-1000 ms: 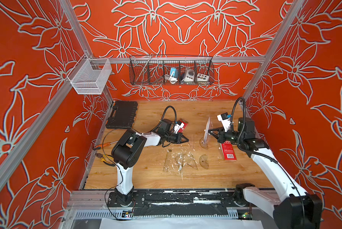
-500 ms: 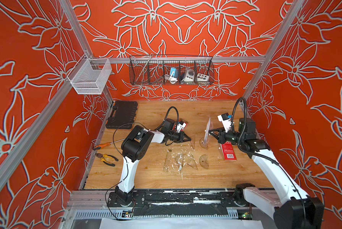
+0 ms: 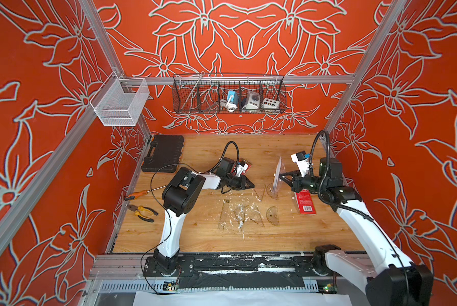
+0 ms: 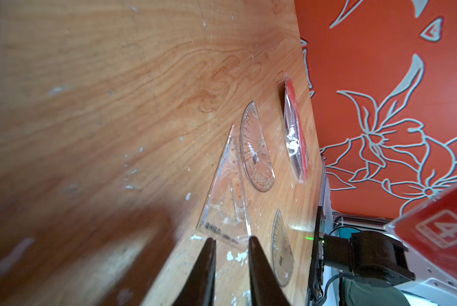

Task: Open the ruler set and take out the ruler
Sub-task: Place the ruler at the center of the board, then take out the ruler from the ruler set bag.

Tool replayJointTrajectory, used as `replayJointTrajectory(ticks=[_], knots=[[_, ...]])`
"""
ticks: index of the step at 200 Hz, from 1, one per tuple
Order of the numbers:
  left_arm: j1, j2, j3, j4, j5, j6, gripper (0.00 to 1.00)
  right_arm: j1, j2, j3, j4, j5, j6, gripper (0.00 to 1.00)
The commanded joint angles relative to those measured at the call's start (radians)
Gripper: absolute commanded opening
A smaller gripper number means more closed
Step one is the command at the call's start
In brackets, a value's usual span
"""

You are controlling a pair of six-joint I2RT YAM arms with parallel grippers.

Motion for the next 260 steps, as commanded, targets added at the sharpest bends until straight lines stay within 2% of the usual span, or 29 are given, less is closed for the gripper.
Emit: replayJointTrajectory(ticks=[1,45,65,81,109,137,183,220,260], knots=[[-0.001,-0.147,-0.04,-0.029,-0.12,0.044,0.25,-0.006,-0.02,-0.007,-0.002,0.034,-0.009,0.0],[-0.126,-0.449,-0.193,0.072,-0.479,0.068,0.3,-0.006,-0.013,-0.012,0.043,0.106,0.048,0.0],[-0.19,-0.538,-0.284,0.194,-0.593,0.078,0.32,-0.006,-0.012,-0.012,0.058,0.136,0.074,0.0],[-0.226,-0.576,-0.355,0.3,-0.642,0.081,0.34,-0.007,-0.013,-0.009,0.071,0.165,0.1,0.0],[-0.27,-0.604,-0.429,0.419,-0.69,0.099,0.37,-0.006,-0.014,-0.007,0.084,0.202,0.136,0.0],[-0.32,-0.636,-0.483,0.509,-0.743,0.169,0.39,-0.007,-0.021,-0.01,0.094,0.254,0.168,0.0],[-0.379,-0.682,-0.628,0.78,-0.77,0.279,0.45,-0.005,-0.02,-0.001,0.103,0.303,0.211,0.0],[-0.435,-0.655,-0.678,0.952,-0.757,0.389,0.48,-0.004,-0.021,-0.009,0.141,0.34,0.281,0.0],[-0.494,-0.582,-0.666,1.064,-0.779,0.488,0.48,0.002,-0.031,-0.014,0.179,0.366,0.335,0.0]])
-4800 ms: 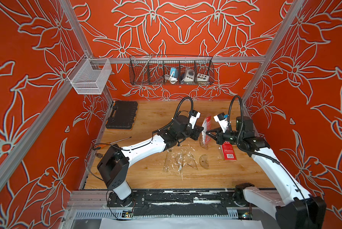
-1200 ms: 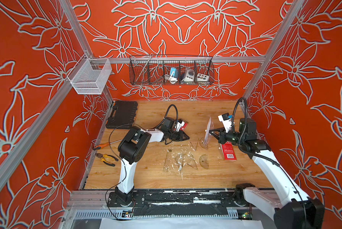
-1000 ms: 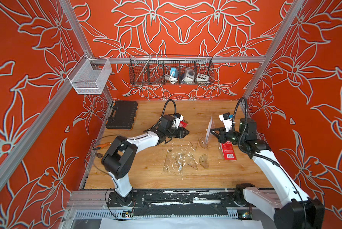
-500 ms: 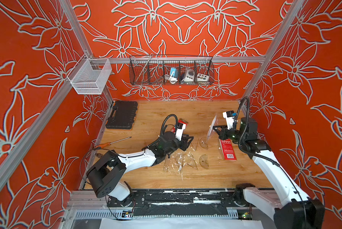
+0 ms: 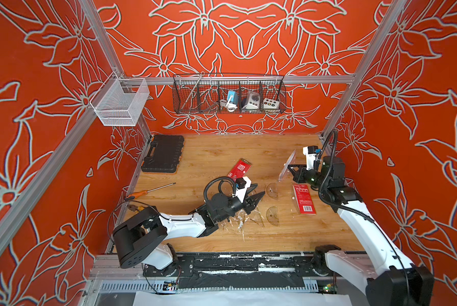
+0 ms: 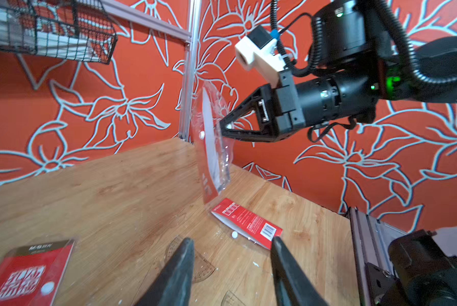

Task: Open the ruler set and take out the ruler
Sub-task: Take out the ruler from the ruler set bag.

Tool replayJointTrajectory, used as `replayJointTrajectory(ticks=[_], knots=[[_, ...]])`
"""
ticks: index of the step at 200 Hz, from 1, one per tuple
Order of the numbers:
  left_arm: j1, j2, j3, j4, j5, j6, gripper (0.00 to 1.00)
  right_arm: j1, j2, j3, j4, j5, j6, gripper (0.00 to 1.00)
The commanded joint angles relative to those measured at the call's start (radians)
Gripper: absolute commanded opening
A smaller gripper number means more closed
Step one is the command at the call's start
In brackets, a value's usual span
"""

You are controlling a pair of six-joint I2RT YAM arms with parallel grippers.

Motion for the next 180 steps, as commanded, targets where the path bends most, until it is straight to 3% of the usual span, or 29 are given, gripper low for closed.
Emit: replayJointTrajectory(ticks=[1,180], knots=[[-0.028,0.046,0.007,0.149,-0.018,0.1,0.48,0.006,-0.023,-0.013,0.061,0.035,0.057,0.0],[-0.055,0.296,0.281,0.08,-0.049,0.093,0.48,0.031,-0.045,-0.003,0.073,-0.035,0.07,0.0]])
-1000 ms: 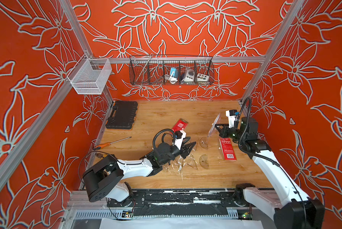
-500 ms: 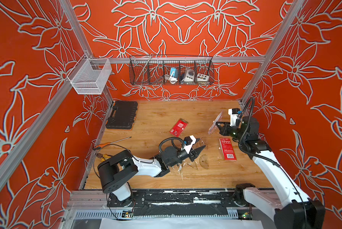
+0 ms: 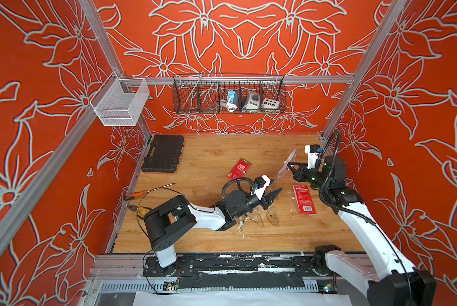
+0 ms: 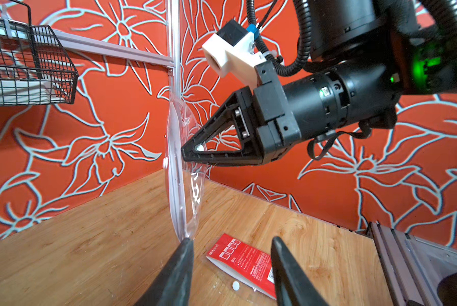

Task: Open the ruler set and take out the ruler
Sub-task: Take out the ruler from the ruler set bag.

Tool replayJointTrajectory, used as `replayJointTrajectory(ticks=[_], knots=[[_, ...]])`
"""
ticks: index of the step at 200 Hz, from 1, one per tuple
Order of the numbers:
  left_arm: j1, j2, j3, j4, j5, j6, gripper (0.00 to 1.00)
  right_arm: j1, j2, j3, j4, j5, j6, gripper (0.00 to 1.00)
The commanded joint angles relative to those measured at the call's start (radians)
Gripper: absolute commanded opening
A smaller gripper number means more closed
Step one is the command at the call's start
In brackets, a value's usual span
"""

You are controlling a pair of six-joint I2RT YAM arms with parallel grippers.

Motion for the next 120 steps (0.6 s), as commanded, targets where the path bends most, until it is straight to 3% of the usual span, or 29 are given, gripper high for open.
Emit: replayJointTrajectory(ticks=[1,64,120], knots=[[-0.008,0.023,0.034,-0.006,-0.018,-0.003,0.48,0.008,-0.023,-0.003,0.04,-0.028,0.015,0.0],[-0.008,0.045,0.075,-0.036,-0.053,-0.012,0.48,0.014,-0.04,0.0,0.028,-0.038,0.004,0.0],[-0.008,0.01,0.001,0.04,-0.071,-0.025,0.47,0.014,-0.045,-0.002,0.016,-0.019,-0.005,0.0]])
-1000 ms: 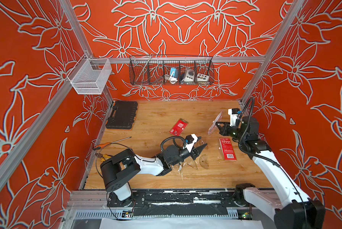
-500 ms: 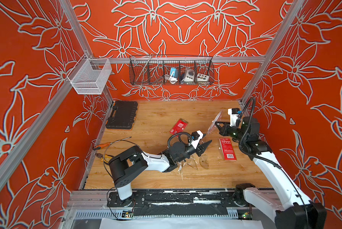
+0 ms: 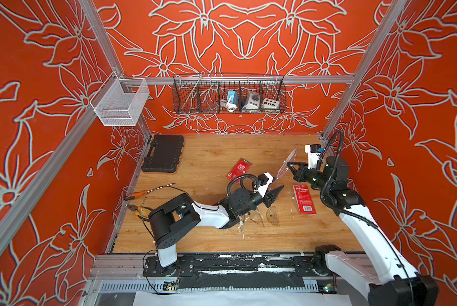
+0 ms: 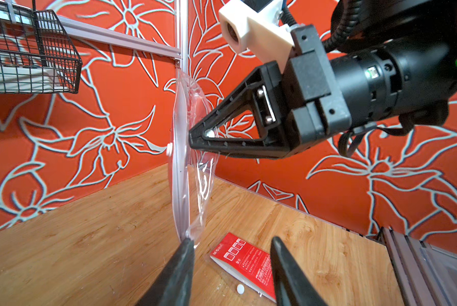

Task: Open the ruler set and take out the ruler
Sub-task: Take out the ruler from the ruler set bag.

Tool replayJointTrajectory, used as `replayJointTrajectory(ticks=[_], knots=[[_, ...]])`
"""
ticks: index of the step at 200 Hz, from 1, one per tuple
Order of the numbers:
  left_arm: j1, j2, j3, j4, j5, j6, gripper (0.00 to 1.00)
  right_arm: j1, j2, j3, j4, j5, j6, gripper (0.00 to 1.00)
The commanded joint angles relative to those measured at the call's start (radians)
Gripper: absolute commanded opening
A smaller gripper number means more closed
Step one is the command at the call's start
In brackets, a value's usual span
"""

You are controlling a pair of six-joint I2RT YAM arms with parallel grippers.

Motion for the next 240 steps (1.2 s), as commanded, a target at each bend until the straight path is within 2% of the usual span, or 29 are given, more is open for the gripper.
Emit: replayJointTrajectory(ticks=[1,36,71,123,180,240], knots=[[-0.008,-0.028,-0.038,0.067,-0.022,-0.008,0.47,0.008,-0.015,-0.002,0.008,0.007,-0.004,0.0],[-0.007,-0.047,-0.056,0.057,-0.05,0.01,0.47,0.007,-0.01,0.004,0.004,0.005,-0.008,0.0],[-0.004,-0.03,0.005,-0.022,-0.079,0.026,0.47,0.008,0.0,0.016,-0.009,-0.016,-0.02,0.0],[0.021,-0.018,0.083,-0.096,-0.062,0.018,0.47,0.009,0.01,0.027,-0.025,-0.035,-0.039,0.0],[0.025,-0.005,0.13,-0.175,-0.047,0.025,0.37,0.009,0.013,0.035,-0.028,-0.032,-0.043,0.0],[0.025,-0.014,0.128,-0.214,-0.041,0.023,0.16,0.009,0.009,0.027,-0.032,-0.024,-0.045,0.0]])
